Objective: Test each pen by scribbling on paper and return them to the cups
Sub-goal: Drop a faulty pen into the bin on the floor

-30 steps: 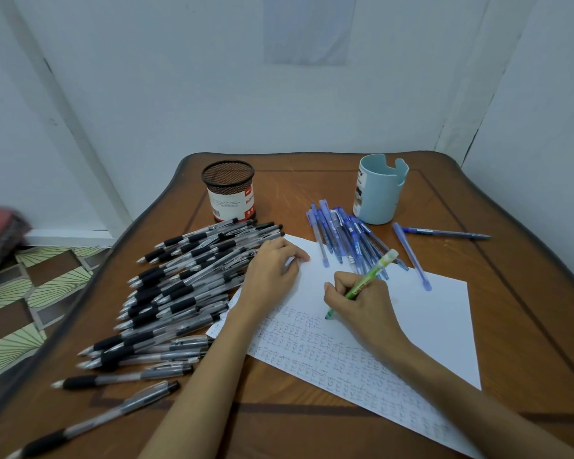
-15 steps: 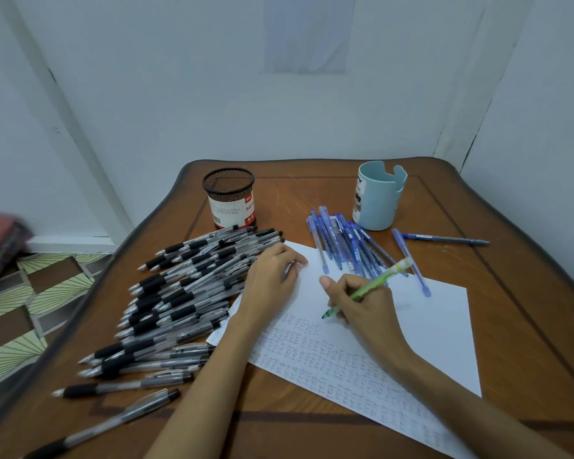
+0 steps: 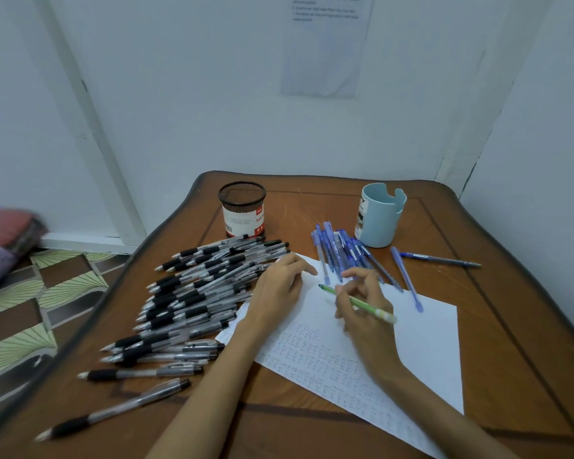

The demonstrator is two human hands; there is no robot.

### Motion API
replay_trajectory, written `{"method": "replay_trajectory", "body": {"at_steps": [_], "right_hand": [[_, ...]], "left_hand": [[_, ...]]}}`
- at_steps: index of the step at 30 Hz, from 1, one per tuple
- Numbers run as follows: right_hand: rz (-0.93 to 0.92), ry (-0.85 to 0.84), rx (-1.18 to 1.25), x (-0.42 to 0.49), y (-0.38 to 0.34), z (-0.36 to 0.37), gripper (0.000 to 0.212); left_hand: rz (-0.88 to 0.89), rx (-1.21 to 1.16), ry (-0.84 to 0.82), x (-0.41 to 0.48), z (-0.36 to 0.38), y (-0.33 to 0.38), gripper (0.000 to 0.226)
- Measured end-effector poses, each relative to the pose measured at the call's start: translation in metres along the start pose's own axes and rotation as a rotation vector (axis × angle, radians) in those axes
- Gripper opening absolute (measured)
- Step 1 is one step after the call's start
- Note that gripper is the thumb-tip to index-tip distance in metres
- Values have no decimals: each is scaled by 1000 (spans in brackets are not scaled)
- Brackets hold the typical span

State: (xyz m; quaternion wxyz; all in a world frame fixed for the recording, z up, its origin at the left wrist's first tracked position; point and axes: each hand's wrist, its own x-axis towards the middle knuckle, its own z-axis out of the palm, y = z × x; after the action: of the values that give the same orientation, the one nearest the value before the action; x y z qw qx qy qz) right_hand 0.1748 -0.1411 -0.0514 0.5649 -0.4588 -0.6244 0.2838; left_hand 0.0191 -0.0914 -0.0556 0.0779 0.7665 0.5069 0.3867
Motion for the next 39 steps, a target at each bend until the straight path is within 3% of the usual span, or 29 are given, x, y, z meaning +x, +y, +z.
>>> {"method": "replay_trajectory", "body": {"at_steps": [2,4,6,14,23,27,33,39], "right_hand": [[-126,27,-126,-3,0,-1,22],[-220,30,-203,-5,1,-3,9],[-245,29,-252,-7,-1,-5,16],[-93,-22,-480,-25,-30,6,34],[-125,-195,-419,-60,-104,68,42],[-218,-290,-373,-90,-132,110,32],[-347,-406,-268,-152,-179,175,33],[-323,-555,-128,-244,-215,239,32]], "left_hand": [[-53,-20,-1,-1,-5,1,31],[-110,5,-41,-3,-10,2,30],[-120,59,-104,-7,-15,5,35],[-188,137,-70,-35,-76,10,50],[-279,204,42,-90,-167,14,45],[-317,231,121,-131,-219,8,43],[-463,270,224,-221,-293,-5,44],[-623,330,335,-344,-351,-9,42]]}}
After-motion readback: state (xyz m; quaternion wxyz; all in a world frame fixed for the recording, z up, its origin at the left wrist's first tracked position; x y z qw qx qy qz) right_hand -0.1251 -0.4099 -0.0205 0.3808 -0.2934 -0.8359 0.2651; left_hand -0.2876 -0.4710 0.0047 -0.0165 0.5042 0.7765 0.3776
